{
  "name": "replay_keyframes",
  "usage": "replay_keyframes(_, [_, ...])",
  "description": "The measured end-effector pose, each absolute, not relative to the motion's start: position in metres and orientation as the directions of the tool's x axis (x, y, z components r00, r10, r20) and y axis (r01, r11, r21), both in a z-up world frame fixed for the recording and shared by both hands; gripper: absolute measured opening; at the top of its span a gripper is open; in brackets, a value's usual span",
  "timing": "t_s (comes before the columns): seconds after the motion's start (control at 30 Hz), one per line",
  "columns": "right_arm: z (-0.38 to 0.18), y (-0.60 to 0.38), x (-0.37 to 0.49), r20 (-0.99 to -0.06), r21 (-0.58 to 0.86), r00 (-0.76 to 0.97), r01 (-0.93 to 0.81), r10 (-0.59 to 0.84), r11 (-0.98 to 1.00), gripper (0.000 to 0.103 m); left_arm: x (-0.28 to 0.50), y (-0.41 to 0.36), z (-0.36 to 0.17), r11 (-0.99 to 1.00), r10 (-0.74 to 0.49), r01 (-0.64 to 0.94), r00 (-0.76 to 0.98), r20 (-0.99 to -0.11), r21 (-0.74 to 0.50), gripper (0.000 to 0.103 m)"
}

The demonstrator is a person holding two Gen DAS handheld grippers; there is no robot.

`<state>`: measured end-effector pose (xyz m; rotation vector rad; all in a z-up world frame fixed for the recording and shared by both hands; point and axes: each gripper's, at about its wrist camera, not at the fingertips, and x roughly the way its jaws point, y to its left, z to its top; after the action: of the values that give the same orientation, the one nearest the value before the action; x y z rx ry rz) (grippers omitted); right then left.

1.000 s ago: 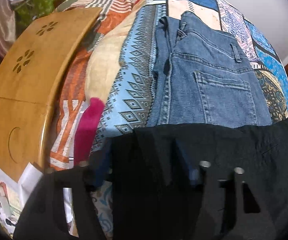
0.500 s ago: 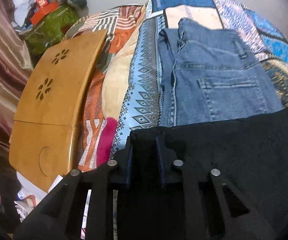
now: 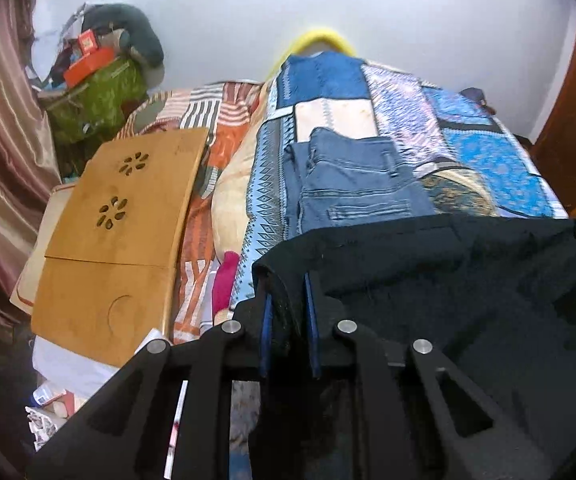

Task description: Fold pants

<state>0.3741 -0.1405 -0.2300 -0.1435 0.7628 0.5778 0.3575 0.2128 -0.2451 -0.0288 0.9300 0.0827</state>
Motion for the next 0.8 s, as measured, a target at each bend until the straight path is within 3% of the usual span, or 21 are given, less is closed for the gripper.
replay_keyframes(0.43, [-0.214,-0.162,0.259,-0.637,0.131,0.591,-0.551,0.496,0.824,0.005,0.237,0.188,-0.216,0.989,0.144,-0.068,0.662,-0.736,0.133,0.011])
replay_keyframes(0.8, [-0.237,-0.171,0.185,-0.628,0.194,0.561,-0.558,0.539,0.807,0.005,0.144,0.182,-0.244,0.985,0.166,-0.078,0.649,-0.742,0.152,0.011])
